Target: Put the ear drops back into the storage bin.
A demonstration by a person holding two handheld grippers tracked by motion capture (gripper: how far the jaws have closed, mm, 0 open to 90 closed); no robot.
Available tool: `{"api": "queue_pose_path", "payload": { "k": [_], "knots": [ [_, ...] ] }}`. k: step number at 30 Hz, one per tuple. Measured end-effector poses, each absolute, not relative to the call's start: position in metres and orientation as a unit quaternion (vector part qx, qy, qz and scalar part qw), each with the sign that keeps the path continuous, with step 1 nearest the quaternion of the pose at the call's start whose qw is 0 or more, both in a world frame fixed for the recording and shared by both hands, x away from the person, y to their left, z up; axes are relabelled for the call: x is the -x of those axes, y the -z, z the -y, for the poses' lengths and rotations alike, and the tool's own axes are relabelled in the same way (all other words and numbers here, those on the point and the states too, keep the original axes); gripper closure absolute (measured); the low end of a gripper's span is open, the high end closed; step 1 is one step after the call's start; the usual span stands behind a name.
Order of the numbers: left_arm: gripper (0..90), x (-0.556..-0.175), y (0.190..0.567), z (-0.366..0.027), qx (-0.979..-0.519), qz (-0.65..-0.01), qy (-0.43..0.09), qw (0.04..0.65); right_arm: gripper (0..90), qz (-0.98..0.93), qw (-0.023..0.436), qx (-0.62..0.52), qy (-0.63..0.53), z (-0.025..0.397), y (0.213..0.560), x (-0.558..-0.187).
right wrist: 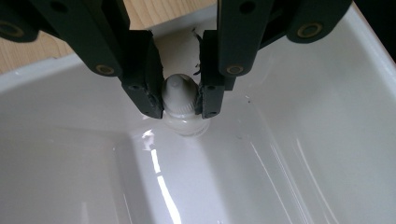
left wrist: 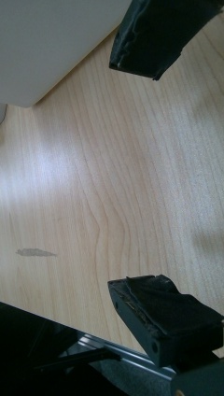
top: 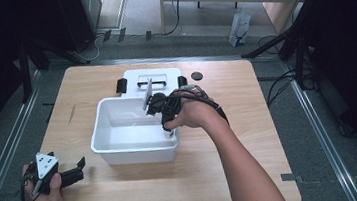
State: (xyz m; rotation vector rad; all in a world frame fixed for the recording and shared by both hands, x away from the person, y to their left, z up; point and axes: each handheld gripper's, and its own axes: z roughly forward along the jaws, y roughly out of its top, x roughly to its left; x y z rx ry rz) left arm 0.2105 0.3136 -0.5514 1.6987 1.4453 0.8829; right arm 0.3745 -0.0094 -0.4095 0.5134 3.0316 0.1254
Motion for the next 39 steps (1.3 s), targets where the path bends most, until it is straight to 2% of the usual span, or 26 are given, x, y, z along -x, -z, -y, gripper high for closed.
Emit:
{"api": "queue_pose_path", "payload": {
  "k": [17, 31, 39],
  "knots": [
    [0.0, -0.21, 0.551, -0.313, -0.661, -0.561, -0.344, 0.361, 71.8, -0.99, 0.029, -0.136, -0.033, 0.007, 0.434, -0.376],
    [0.0, -0.21, 0.551, -0.313, -0.661, -0.56, -0.344, 0.361, 72.4, -0.99, 0.039, -0.133, -0.017, 0.003, 0.438, -0.376],
    [0.0, -0.21, 0.551, -0.313, -0.661, -0.56, -0.344, 0.362, 66.7, -0.99, 0.032, -0.135, -0.025, 0.004, 0.436, -0.377]
  ]
}}
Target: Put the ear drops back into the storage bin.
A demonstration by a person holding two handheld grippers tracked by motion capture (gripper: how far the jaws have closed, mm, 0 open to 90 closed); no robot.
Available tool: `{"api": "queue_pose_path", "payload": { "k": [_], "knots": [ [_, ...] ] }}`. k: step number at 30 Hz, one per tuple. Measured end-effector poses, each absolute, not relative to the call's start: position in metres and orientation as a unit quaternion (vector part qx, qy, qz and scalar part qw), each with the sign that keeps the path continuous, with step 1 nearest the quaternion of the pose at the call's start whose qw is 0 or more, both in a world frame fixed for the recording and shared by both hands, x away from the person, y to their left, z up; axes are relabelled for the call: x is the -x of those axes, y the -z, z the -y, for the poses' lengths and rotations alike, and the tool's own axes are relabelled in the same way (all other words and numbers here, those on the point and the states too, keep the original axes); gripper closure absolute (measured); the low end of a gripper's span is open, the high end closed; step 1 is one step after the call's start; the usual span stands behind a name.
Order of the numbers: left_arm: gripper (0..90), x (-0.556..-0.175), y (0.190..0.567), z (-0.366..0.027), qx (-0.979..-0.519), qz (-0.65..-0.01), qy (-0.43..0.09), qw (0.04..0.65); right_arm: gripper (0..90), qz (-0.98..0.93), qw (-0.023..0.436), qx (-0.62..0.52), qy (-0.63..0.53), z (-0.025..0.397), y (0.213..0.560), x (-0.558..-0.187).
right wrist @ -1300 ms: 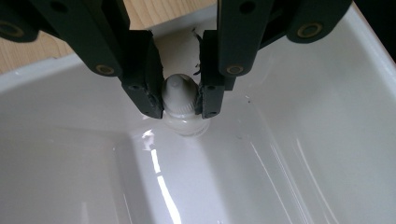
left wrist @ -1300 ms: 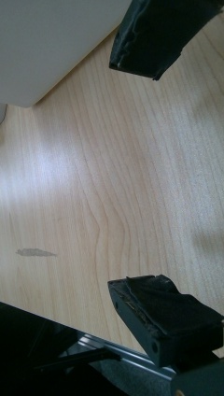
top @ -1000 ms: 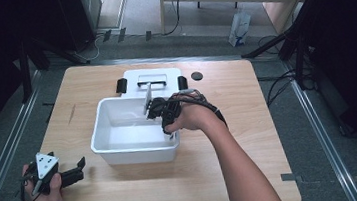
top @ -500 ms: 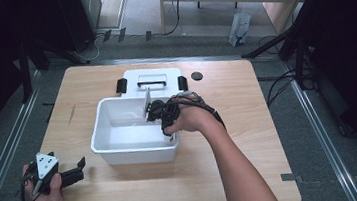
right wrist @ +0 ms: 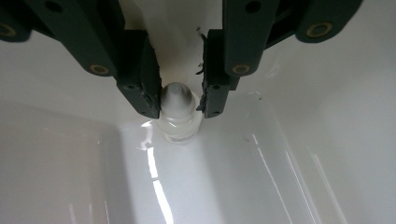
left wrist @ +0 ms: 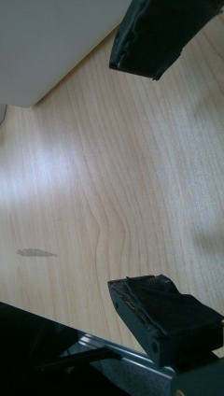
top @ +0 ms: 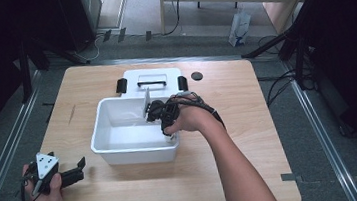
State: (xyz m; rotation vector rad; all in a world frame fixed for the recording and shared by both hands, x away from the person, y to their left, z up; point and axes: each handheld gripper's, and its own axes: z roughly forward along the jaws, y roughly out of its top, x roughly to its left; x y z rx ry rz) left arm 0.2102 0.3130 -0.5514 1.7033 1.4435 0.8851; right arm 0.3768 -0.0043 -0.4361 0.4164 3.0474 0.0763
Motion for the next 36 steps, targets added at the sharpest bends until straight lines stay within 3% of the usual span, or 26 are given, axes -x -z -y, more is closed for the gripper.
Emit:
{"api": "queue_pose_path", "payload": {
  "k": [9, 16, 18, 23, 36],
  "knots": [
    [0.0, -0.211, 0.552, -0.313, -0.662, -0.56, -0.346, 0.36, 39.6, -0.986, 0.039, -0.146, -0.067, 0.005, 0.404, -0.372],
    [0.0, -0.21, 0.552, -0.312, -0.661, -0.559, -0.347, 0.359, 24.8, -0.981, 0.034, -0.177, -0.076, 0.01, 0.377, -0.37],
    [0.0, -0.21, 0.552, -0.312, -0.661, -0.559, -0.347, 0.359, 16.5, -0.982, 0.034, -0.17, -0.076, 0.013, 0.371, -0.369],
    [0.0, -0.21, 0.552, -0.312, -0.662, -0.559, -0.347, 0.359, 18.9, -0.978, 0.057, -0.181, -0.083, 0.025, 0.358, -0.369],
    [0.0, -0.21, 0.551, -0.311, -0.665, -0.558, -0.348, 0.355, 14.3, -0.975, 0.073, -0.197, -0.071, 0.066, 0.35, -0.364]
  ]
}}
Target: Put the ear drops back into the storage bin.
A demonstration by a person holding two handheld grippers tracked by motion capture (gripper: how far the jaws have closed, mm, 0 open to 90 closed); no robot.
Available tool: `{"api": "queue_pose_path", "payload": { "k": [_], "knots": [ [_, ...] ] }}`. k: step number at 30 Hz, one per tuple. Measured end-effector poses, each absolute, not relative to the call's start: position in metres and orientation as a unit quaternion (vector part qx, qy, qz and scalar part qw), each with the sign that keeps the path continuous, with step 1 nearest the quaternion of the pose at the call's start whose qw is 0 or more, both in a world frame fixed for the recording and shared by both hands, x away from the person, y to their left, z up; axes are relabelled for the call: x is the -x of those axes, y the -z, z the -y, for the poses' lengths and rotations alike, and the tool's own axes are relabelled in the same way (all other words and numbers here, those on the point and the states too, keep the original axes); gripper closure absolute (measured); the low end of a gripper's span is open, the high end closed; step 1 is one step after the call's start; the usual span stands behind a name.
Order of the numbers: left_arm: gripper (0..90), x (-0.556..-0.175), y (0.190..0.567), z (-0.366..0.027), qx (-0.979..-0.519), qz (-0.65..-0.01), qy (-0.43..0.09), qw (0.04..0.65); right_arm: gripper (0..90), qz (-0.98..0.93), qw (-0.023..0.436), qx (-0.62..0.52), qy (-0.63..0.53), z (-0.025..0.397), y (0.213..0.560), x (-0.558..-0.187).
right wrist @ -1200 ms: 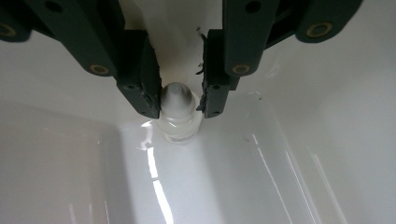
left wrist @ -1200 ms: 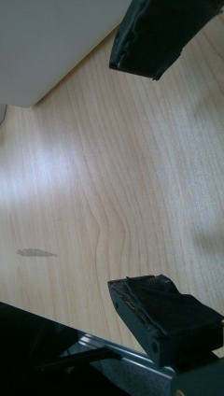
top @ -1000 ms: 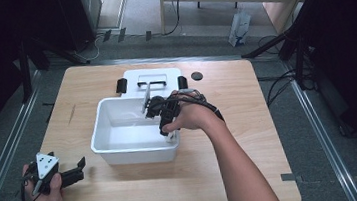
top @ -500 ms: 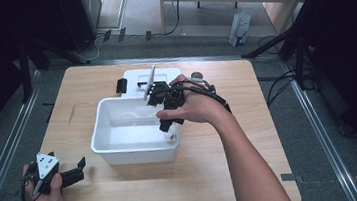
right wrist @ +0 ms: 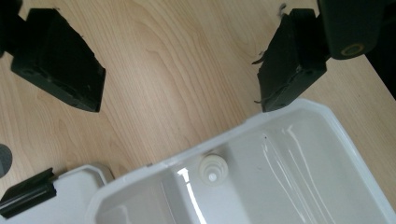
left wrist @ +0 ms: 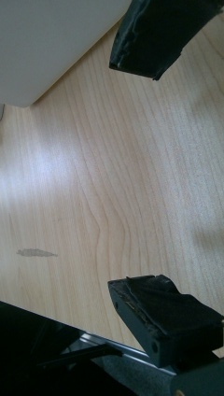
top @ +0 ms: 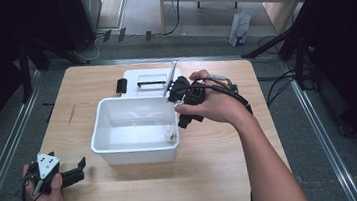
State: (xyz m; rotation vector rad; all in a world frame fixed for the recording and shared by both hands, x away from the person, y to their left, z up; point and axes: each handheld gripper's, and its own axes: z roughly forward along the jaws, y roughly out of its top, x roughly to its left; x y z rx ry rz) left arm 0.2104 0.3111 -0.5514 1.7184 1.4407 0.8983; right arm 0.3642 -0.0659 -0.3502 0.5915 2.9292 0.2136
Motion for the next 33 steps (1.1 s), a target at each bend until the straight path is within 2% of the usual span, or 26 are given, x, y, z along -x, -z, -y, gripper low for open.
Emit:
{"api": "queue_pose_path", "payload": {
  "k": [19, 33],
  "knots": [
    [0.0, -0.21, 0.552, -0.31, -0.665, -0.557, -0.352, 0.353, 14.3, -0.961, 0.065, -0.259, -0.075, 0.137, 0.372, -0.36],
    [0.0, -0.21, 0.552, -0.31, -0.667, -0.554, -0.353, 0.351, 14.6, -0.95, 0.05, -0.298, -0.074, 0.18, 0.403, -0.355]
  ]
}}
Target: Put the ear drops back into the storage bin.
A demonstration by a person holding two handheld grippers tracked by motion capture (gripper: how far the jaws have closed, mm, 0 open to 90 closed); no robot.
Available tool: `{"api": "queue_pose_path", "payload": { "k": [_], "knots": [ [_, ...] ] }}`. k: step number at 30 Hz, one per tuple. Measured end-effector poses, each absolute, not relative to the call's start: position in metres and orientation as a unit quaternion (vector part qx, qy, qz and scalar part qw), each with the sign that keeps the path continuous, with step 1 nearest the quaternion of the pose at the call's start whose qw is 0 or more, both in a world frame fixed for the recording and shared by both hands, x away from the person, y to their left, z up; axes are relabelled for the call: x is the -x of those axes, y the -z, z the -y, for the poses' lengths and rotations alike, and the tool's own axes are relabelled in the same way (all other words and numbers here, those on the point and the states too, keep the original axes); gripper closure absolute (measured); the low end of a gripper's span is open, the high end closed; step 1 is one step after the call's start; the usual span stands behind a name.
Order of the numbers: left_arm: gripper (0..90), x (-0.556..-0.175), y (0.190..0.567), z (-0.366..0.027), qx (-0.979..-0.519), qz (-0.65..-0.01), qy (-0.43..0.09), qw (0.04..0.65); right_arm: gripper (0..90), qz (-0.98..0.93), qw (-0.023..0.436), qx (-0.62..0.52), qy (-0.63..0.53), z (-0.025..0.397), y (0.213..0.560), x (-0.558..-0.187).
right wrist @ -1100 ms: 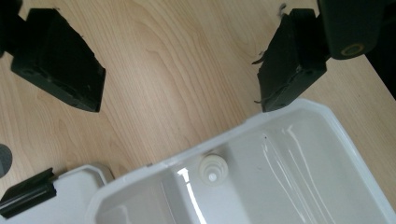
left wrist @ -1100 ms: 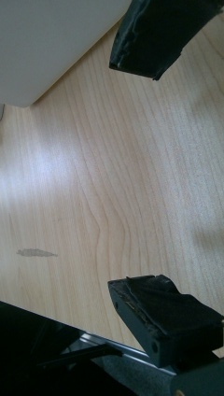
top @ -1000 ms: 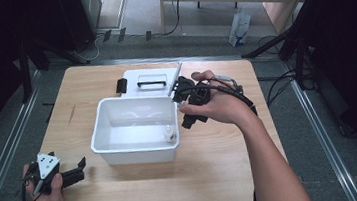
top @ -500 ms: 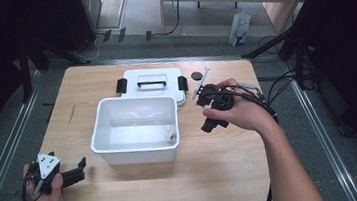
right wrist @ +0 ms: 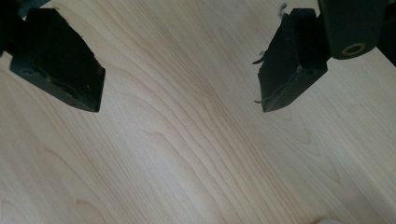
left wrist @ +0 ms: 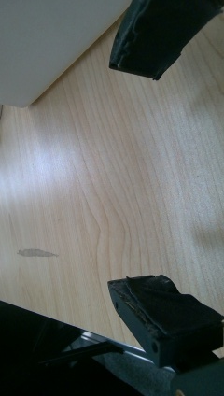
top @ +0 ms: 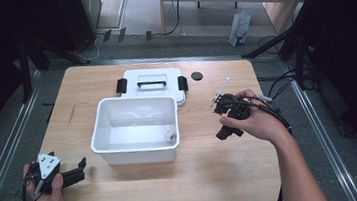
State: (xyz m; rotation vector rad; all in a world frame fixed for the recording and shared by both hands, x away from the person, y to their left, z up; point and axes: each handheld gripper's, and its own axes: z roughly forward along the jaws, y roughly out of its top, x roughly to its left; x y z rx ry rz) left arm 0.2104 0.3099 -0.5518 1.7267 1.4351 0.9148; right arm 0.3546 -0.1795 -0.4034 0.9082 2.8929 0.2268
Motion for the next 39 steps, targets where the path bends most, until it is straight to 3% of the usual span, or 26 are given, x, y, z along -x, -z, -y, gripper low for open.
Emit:
{"api": "queue_pose_path", "payload": {
  "k": [19, 39],
  "knots": [
    [0.0, -0.21, 0.552, -0.31, -0.668, -0.555, -0.352, 0.349, 15.3, -0.926, 0.048, -0.356, -0.114, 0.229, 0.459, -0.333],
    [0.0, -0.21, 0.551, -0.31, -0.668, -0.555, -0.353, 0.348, 14.1, -0.868, 0.116, -0.405, -0.262, 0.271, 0.514, -0.296]
  ]
}}
